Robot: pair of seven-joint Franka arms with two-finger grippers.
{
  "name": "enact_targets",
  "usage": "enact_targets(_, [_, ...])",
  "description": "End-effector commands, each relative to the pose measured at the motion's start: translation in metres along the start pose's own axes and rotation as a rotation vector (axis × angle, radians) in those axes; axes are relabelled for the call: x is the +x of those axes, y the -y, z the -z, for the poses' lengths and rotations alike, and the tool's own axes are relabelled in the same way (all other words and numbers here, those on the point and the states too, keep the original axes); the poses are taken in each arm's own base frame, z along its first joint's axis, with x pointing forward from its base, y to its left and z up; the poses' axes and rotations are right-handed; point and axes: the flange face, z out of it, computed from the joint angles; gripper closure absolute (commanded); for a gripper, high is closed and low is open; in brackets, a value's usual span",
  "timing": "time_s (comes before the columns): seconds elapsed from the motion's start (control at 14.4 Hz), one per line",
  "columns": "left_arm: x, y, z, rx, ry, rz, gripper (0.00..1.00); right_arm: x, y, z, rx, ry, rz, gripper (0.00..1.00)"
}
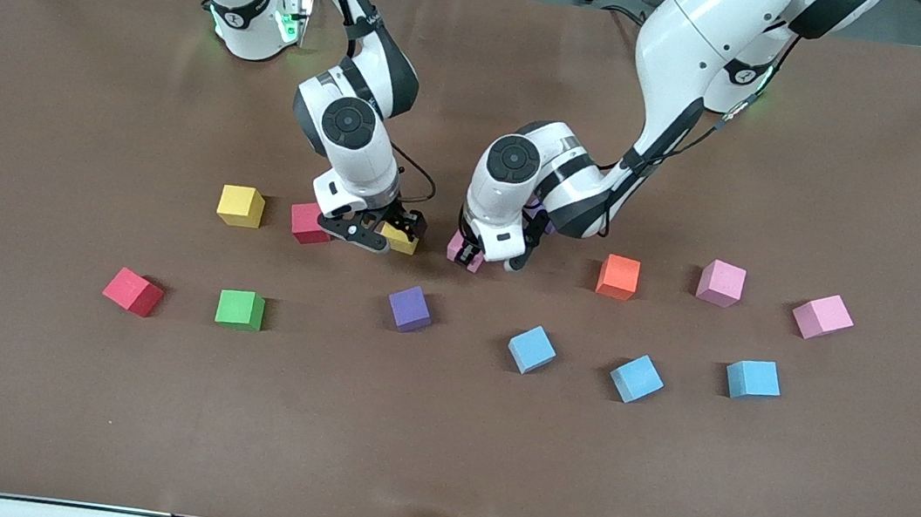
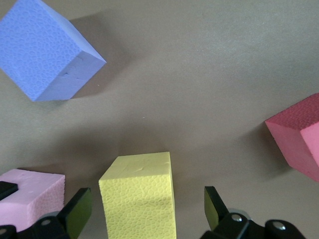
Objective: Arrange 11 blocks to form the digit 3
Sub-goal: 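Grasp the pink cube with the left gripper while the right grasps yellow, then carry the pink cube with the left gripper while the right carries yellow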
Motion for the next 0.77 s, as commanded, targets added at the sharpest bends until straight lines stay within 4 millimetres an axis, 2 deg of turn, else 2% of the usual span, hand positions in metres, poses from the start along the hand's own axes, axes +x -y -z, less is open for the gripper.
enact_targets(0.0, [-0.009,0.018,0.022,-0.001,-0.031,-0.193,0.67,-0.004,0.001,-0.006,-0.004,-0.005,-0.017,0.0])
enact_targets(0.14, [-0.019,0.048,0.026,0.031,-0.039,-0.382,0.67,-0.003,0.002,-0.013,0.011,-0.017,-0.017,0.0])
enact_targets(0.21, [-0.019,0.056,0.028,0.04,-0.046,-0.442,0.67,-0.003,0.002,-0.017,0.01,-0.016,-0.018,0.0])
enact_targets(0.42, [-0.033,0.077,0.036,0.054,-0.041,-0.69,0.67,-0.009,0.005,-0.021,0.007,-0.014,-0.016,0.0])
enact_targets(0.7, [-0.053,0.098,0.025,0.086,-0.01,-0.935,0.66,-0.016,0.008,-0.022,0.004,-0.01,-0.03,0.0])
